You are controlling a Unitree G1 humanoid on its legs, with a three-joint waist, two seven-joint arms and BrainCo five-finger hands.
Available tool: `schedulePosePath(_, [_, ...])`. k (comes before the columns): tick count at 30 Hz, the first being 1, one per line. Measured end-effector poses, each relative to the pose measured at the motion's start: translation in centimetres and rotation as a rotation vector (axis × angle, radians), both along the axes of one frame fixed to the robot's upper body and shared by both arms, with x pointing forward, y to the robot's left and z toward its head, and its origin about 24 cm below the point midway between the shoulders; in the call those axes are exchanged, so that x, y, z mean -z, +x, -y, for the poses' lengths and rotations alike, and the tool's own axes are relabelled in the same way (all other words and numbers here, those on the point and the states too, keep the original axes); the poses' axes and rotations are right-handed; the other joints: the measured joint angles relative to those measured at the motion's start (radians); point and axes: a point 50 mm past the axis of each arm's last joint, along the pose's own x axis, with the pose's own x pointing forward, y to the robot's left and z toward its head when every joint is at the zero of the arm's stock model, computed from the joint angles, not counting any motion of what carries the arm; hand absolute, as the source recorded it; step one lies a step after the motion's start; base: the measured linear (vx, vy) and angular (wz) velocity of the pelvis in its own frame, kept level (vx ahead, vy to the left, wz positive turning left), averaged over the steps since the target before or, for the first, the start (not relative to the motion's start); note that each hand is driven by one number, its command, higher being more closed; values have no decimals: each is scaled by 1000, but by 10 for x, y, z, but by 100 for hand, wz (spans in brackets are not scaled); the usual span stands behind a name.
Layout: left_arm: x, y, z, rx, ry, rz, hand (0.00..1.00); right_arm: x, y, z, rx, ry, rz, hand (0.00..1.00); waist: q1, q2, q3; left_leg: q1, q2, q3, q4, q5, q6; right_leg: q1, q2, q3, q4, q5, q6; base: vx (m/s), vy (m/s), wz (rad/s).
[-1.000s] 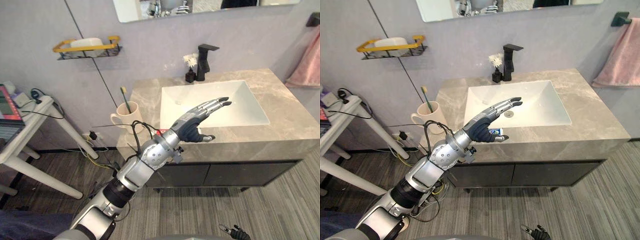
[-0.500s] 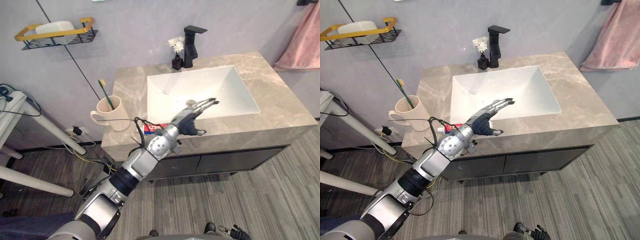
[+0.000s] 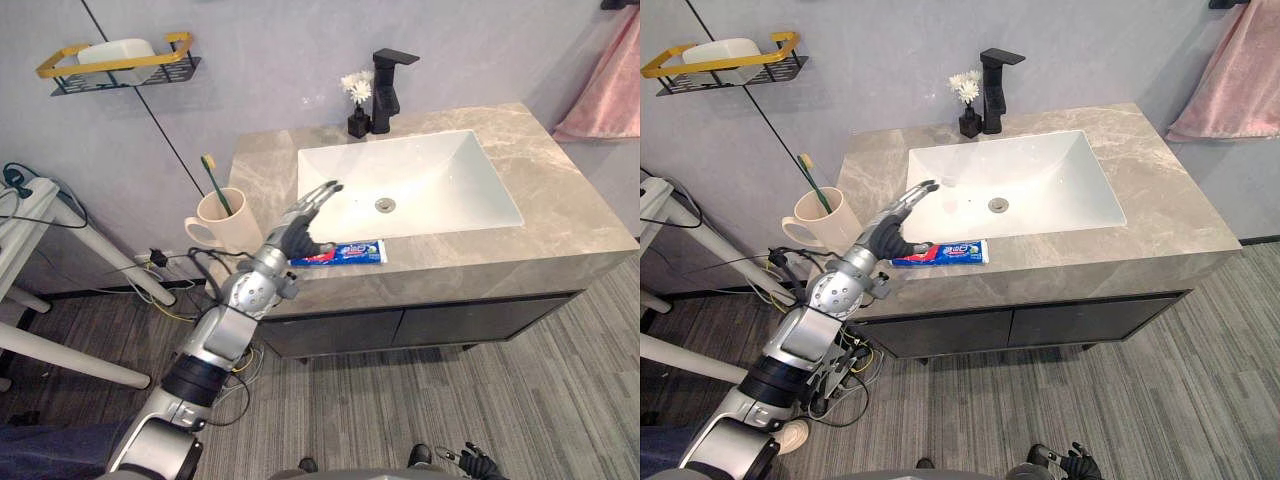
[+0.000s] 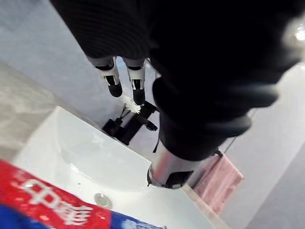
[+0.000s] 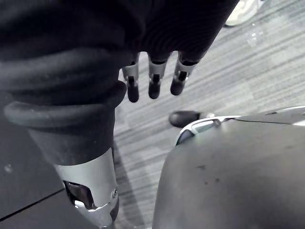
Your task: Organize washtable
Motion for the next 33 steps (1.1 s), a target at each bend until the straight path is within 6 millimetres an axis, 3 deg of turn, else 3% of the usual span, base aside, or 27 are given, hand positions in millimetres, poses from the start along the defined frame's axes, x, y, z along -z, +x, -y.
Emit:
schedulePosePath(12, [20, -2, -8, -17, -15, -98, 0, -2, 7, -4, -53, -3, 22, 0, -5, -8, 7, -8, 0, 8, -8, 0, 0, -18, 1, 6, -1, 1, 2, -10, -1, -1])
schedulePosePath(28, [19, 0, -3, -24, -26, -98, 0, -6, 16, -7, -107, -16, 65, 0, -2, -16, 23, -50, 1, 40, 0, -1, 0, -72, -3, 41, 3, 11, 2, -9, -2, -4])
schedulePosePath(33, [9, 4, 6, -2, 5, -56, 0, -8, 15, -6, -109, -25, 78, 0, 23, -15, 24, -99, 2, 61, 32, -1, 0, -118, -8, 68, 4, 26, 0, -70, -22, -12])
